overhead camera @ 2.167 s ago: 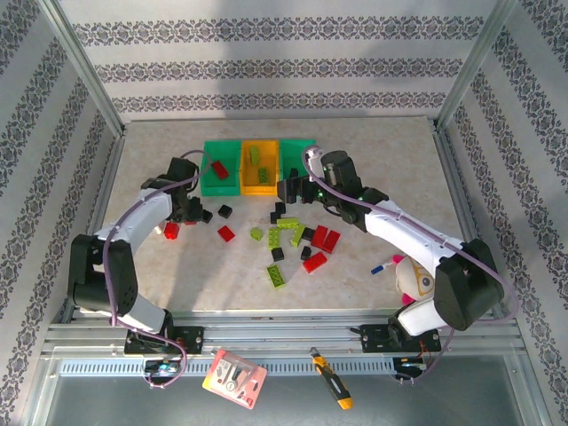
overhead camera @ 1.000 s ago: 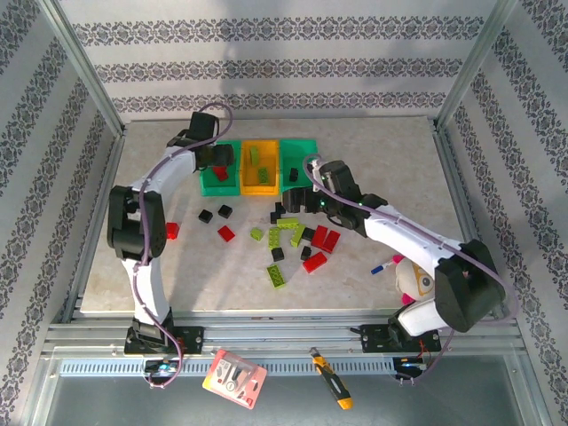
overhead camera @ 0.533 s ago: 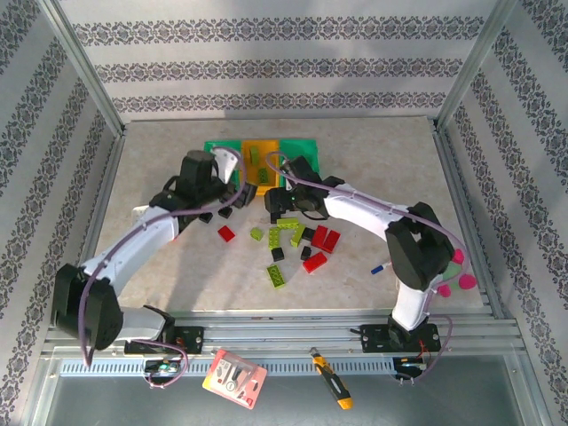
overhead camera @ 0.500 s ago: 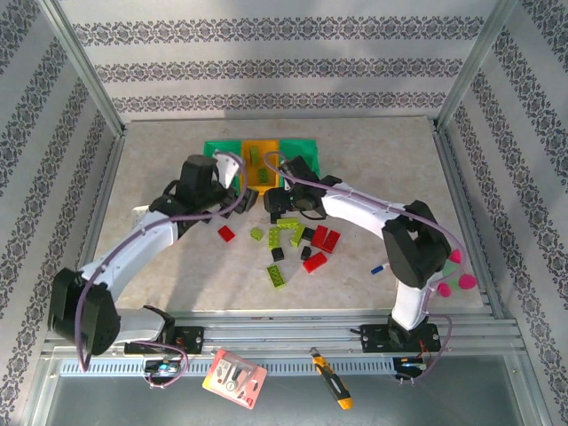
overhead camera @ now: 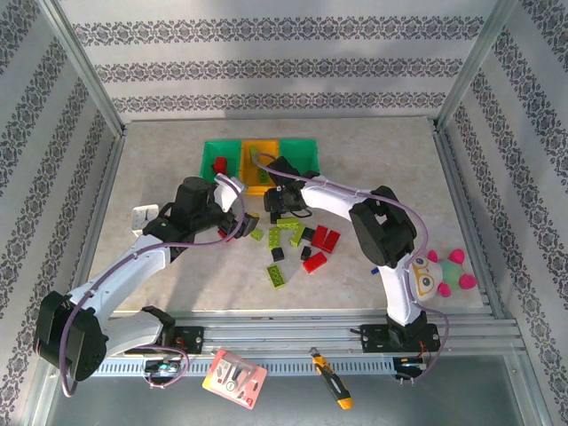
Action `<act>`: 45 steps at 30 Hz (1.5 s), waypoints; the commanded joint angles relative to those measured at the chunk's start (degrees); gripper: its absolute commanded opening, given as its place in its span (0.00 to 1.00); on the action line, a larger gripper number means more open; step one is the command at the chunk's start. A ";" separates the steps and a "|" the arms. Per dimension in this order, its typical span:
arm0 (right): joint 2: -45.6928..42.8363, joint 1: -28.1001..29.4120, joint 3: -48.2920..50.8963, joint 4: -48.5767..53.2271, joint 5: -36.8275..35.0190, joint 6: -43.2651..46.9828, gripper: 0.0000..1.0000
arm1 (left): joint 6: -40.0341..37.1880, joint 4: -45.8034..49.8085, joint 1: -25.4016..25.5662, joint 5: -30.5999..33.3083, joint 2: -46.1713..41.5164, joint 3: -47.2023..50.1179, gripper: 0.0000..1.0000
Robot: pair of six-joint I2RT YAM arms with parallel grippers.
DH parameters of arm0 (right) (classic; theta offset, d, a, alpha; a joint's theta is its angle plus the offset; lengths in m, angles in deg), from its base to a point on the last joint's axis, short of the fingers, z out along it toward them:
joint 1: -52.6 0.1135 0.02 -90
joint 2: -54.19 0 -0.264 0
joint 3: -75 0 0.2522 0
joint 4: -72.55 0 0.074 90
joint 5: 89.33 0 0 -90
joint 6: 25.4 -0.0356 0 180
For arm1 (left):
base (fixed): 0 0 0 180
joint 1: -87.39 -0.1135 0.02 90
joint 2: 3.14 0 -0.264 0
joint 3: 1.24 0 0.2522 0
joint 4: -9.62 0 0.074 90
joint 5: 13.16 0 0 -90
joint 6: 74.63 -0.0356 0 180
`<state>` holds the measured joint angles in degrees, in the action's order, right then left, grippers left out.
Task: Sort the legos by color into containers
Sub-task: Pick up the lego from the center of the table, then place the lego in the container.
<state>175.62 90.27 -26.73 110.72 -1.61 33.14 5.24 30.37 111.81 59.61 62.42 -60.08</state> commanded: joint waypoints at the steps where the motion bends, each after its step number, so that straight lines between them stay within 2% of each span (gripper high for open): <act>1: 2.17 0.36 -2.88 3.13 -3.48 -1.15 0.52 | -0.70 -2.68 0.77 -1.73 -0.34 0.37 0.99; 8: 2.38 0.36 -3.24 3.74 -5.06 -1.49 0.33 | -1.39 -3.44 0.90 -2.10 -1.00 1.26 0.99; 12: 0.05 0.30 -1.38 3.16 -4.76 -1.46 0.27 | -0.85 -4.56 0.90 -3.04 -0.70 1.17 0.99; 23: -15.89 0.78 10.63 -1.25 -4.81 -2.20 0.26 | 0.83 -7.19 1.58 -3.50 1.68 0.61 0.99; 28: -19.47 -0.43 9.69 -2.60 -7.21 -0.24 0.25 | 1.33 -8.87 2.62 -4.35 3.82 0.44 0.99; 31: -17.54 -2.70 6.08 -3.30 -6.98 1.79 0.25 | 1.43 -9.52 2.87 -4.62 4.95 0.11 0.99; 42: -1.21 -9.07 -7.35 -7.75 -6.66 6.66 0.25 | 1.79 -8.26 3.06 -2.92 3.74 0.73 0.99; 45: 0.21 -9.71 -8.88 -8.08 -5.38 7.81 0.30 | 2.90 -7.93 3.05 -1.43 3.43 0.95 0.99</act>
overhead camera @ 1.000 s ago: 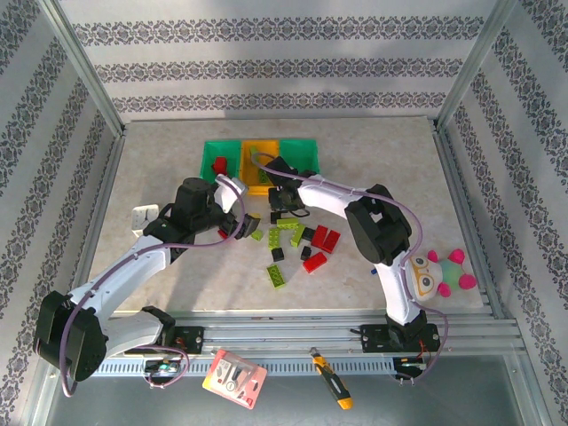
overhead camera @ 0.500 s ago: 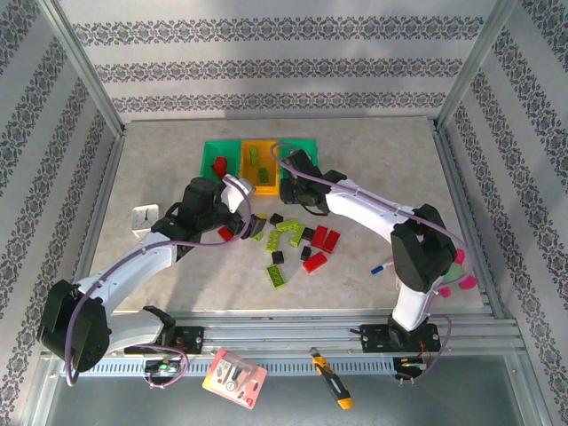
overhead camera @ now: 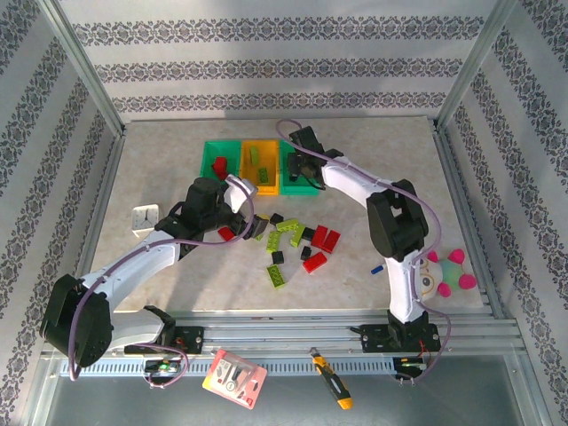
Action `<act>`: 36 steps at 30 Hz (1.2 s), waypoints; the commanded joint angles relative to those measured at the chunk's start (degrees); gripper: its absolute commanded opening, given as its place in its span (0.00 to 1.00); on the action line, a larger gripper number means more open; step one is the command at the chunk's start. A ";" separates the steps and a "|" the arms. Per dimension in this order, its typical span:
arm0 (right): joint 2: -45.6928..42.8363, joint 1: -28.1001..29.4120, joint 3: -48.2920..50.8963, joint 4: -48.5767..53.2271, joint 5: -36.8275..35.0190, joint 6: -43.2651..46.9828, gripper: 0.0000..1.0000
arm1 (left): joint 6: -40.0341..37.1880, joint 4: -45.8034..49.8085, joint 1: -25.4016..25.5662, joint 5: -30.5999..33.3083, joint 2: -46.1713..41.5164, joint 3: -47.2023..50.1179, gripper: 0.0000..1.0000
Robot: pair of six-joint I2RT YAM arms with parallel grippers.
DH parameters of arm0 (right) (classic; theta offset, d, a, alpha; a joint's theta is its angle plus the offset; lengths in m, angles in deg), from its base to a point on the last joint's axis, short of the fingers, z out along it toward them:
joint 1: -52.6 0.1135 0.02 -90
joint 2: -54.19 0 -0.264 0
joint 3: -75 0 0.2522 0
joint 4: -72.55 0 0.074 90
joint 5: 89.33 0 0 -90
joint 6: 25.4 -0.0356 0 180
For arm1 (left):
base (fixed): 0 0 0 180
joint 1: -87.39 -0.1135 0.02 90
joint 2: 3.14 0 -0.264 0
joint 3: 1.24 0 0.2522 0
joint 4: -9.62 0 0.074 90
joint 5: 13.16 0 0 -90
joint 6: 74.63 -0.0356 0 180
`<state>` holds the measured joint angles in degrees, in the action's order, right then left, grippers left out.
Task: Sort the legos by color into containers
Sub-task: Place the lego in the container, then pick up the lego from the center of the table.
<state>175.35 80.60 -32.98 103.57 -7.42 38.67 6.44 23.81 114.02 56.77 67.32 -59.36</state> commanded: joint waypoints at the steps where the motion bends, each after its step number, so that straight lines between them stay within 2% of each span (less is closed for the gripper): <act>1: -0.24 -0.09 -2.33 -1.68 1.10 2.91 0.34 | 2.46 -1.54 0.88 2.46 -1.70 0.30 0.99; 3: -2.36 -0.02 -1.00 -3.76 2.49 4.42 0.47 | 5.32 -1.66 0.88 5.84 -1.79 0.41 0.99; 7: -8.66 0.25 3.88 -7.17 5.18 7.90 0.73 | 14.80 4.82 0.84 18.79 0.00 -2.73 0.99; 12: -17.89 0.88 12.37 -9.41 11.05 12.40 0.87 | 29.44 14.81 0.80 28.80 3.44 -6.75 0.99; 16: -25.71 2.01 20.46 -10.90 17.11 17.28 0.92 | 47.13 23.20 0.64 34.96 5.75 -8.62 0.96; 21: -33.14 3.81 28.52 -10.92 20.75 18.05 0.95 | 57.34 28.91 0.69 34.89 10.74 -10.42 0.93; 25: -36.55 5.03 32.49 -10.82 22.11 16.98 0.96 | 60.90 30.21 0.64 33.24 14.99 -11.29 0.92; 32: -37.20 5.45 33.32 -9.75 21.88 17.00 0.97 | 65.48 32.77 0.50 32.82 22.39 -13.76 0.79; 36: -36.72 5.43 32.36 -9.24 21.57 17.47 0.98 | 66.24 34.37 0.43 32.32 26.17 -15.66 0.68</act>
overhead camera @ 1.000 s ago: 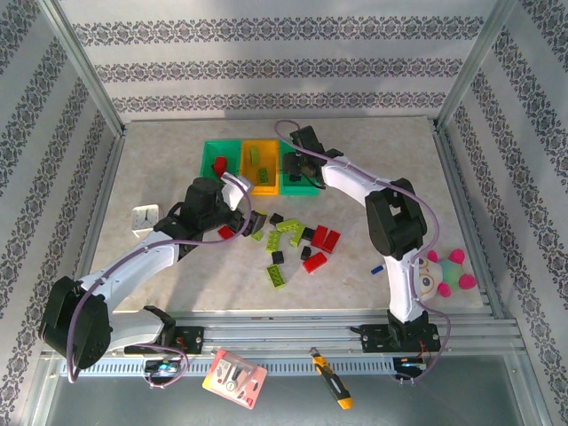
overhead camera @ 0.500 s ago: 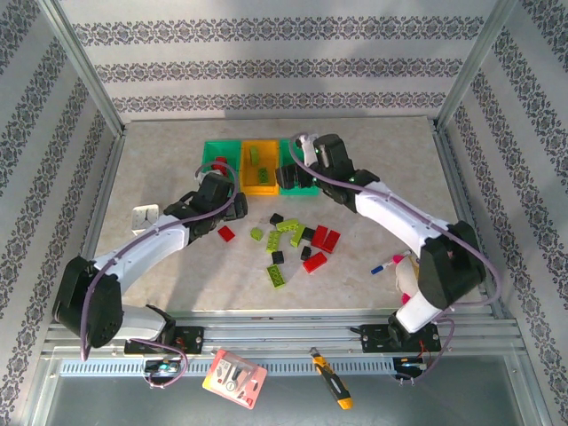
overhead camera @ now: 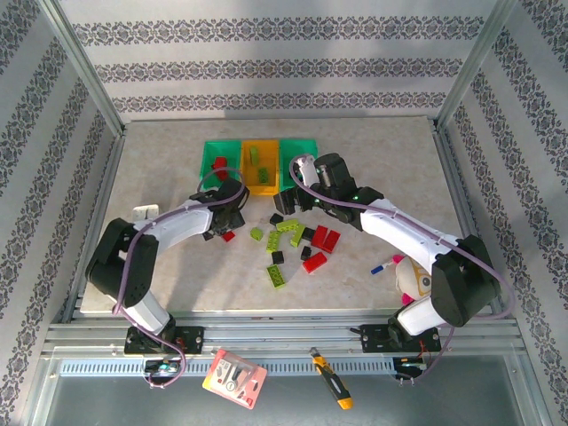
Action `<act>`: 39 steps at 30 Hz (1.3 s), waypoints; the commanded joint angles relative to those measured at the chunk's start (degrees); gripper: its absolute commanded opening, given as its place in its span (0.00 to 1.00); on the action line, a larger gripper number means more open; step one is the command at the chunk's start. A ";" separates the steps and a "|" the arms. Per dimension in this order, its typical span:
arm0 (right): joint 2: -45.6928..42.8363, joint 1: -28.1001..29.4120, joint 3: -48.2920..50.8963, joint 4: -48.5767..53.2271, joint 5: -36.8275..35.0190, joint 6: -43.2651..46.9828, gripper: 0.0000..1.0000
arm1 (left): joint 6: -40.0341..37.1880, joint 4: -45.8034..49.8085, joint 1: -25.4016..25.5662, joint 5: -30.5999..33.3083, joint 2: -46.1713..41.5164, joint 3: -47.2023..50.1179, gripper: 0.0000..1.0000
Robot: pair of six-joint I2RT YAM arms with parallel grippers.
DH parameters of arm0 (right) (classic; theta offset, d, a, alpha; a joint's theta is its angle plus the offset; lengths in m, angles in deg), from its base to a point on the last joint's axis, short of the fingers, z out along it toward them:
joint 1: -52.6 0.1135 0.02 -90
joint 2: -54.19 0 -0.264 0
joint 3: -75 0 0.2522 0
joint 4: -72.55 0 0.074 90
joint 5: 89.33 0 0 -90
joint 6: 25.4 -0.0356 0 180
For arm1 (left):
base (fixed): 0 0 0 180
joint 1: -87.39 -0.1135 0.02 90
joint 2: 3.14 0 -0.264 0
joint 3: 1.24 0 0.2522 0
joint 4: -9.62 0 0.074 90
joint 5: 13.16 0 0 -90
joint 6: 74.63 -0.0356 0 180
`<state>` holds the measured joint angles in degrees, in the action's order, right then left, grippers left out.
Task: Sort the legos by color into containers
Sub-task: Pick up the lego from the center of the table, then place the lego in the container.
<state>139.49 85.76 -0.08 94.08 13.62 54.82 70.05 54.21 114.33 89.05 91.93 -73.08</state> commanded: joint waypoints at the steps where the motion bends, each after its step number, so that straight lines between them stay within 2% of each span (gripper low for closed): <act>1: -0.73 0.32 -0.84 0.34 0.47 1.48 0.98 | 2.73 3.85 0.09 -0.14 2.25 -1.99 0.65; 13: -1.96 0.32 -0.66 1.32 -0.65 1.62 0.98 | 3.32 4.97 -0.33 -1.89 5.15 -3.12 0.30; 20: -3.30 0.32 -1.22 1.38 -0.34 1.22 0.98 | -1.43 8.93 -0.50 1.89 0.30 -8.28 0.28; 24: -2.91 0.31 -1.65 1.08 -0.01 0.91 0.98 | -6.44 8.08 -2.47 4.26 0.52 -13.62 0.28; 29: -2.23 0.31 -1.87 0.75 0.22 0.58 0.98 | -12.56 7.85 -7.51 5.28 6.99 -23.60 0.28; 32: -2.07 0.31 -1.65 0.67 -0.01 0.32 0.98 | -14.75 7.66 -10.28 3.71 11.79 -29.37 0.28; 39: -2.13 0.32 -0.66 0.60 -0.65 -0.49 0.98 | -18.28 9.33 -13.31 0.71 23.30 -43.16 0.28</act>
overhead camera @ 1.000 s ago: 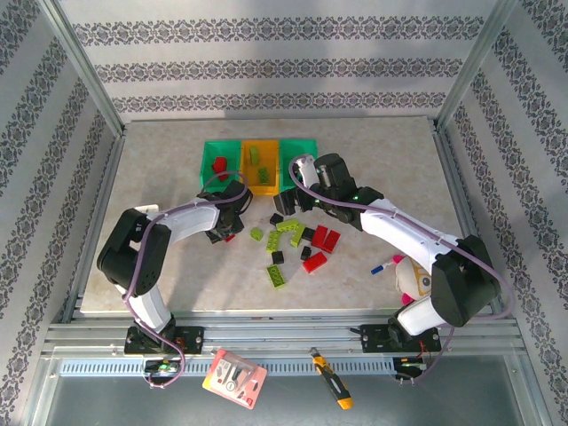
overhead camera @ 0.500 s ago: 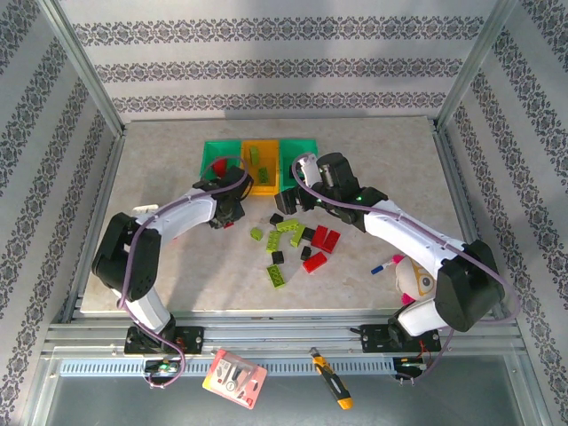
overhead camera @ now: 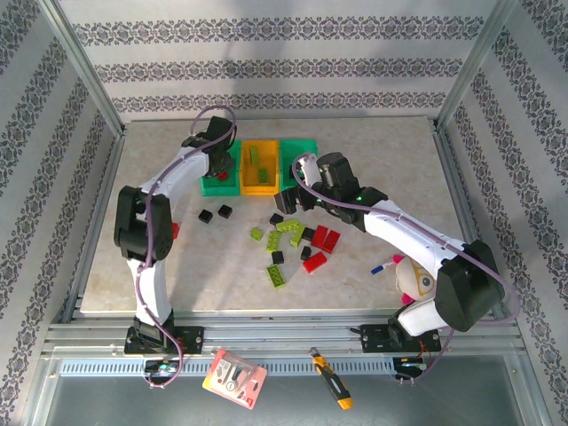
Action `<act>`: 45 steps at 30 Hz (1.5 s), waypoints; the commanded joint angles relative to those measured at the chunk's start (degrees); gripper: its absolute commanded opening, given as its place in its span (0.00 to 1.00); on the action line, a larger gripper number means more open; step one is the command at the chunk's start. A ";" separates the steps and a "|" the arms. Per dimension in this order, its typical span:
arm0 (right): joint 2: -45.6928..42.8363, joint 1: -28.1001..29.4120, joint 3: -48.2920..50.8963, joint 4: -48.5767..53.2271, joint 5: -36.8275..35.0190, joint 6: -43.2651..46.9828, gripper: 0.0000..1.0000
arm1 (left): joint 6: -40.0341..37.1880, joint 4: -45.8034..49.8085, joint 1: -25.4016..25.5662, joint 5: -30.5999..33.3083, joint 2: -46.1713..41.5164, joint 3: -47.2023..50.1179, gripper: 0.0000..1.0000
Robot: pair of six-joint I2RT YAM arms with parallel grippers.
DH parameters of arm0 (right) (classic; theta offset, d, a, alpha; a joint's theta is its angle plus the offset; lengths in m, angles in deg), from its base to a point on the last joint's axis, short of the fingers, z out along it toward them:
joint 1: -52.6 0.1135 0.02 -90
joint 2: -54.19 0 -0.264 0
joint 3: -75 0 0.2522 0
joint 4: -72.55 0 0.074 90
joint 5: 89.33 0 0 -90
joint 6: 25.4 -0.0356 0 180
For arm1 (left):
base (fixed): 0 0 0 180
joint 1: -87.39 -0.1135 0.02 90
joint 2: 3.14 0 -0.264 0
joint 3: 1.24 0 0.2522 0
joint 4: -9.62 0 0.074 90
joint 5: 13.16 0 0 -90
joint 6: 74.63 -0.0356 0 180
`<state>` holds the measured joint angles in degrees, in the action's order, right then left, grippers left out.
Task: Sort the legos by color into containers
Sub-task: Place the lego in the container, then pick up the lego from the center of the table.
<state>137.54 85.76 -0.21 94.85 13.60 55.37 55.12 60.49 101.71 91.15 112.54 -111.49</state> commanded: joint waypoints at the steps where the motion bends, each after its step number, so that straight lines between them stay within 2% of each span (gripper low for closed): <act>1: -0.12 0.39 -0.46 -0.13 -0.65 -1.13 0.98 | -3.67 3.57 -0.92 -1.91 4.35 -6.57 0.29; 5: -0.04 0.39 -0.26 0.26 -1.23 -1.53 0.98 | -4.93 5.49 -1.06 -3.15 8.24 -11.58 0.37; 9: 0.98 0.48 -0.65 2.21 -2.39 -2.35 0.98 | -5.46 4.67 -0.98 -4.11 6.34 -11.05 0.63; 14: 3.67 1.84 -1.60 5.90 -4.62 -2.56 0.98 | -7.43 2.82 -0.88 -4.41 -1.02 -6.59 0.87; 17: 6.48 3.03 -3.69 10.04 -7.40 -3.01 0.98 | -8.60 0.95 -0.49 -4.55 -6.75 -1.92 0.98; 20: 9.95 4.07 -6.06 13.86 -9.31 -4.04 0.98 | -10.80 -3.77 0.48 -4.77 -13.55 5.73 0.99; 24: 14.69 4.53 -8.99 17.89 -10.30 -5.63 0.98 | -16.55 -17.25 2.36 -6.46 -23.21 21.26 0.99; 28: 19.57 4.79 -13.00 21.71 -9.45 -6.11 0.98 | -23.90 -34.18 3.92 -11.96 -34.24 40.18 0.99; 30: 21.61 4.94 -14.95 23.52 -8.73 -5.85 0.98 | -29.64 -38.84 4.88 -15.74 -39.50 47.13 0.99; 32: 23.79 5.03 -16.74 25.07 -7.73 -5.94 0.98 | -36.54 -40.20 6.31 -19.16 -44.38 52.36 0.99; 35: 27.05 5.21 -19.29 27.50 -7.55 -6.99 0.97 | -42.96 -40.27 8.01 -22.66 -50.98 58.32 0.99; 40: 31.52 5.40 -23.76 31.53 -7.76 -8.23 0.92 | -48.48 -39.54 9.49 -28.81 -58.47 63.98 0.99; 45: 34.78 5.83 -26.75 34.22 -8.38 -8.76 0.89 | -51.33 -42.24 10.54 -31.33 -60.48 66.81 0.99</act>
<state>170.87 90.75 -24.65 124.97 5.86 47.92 8.65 22.48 111.33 63.59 52.78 -46.09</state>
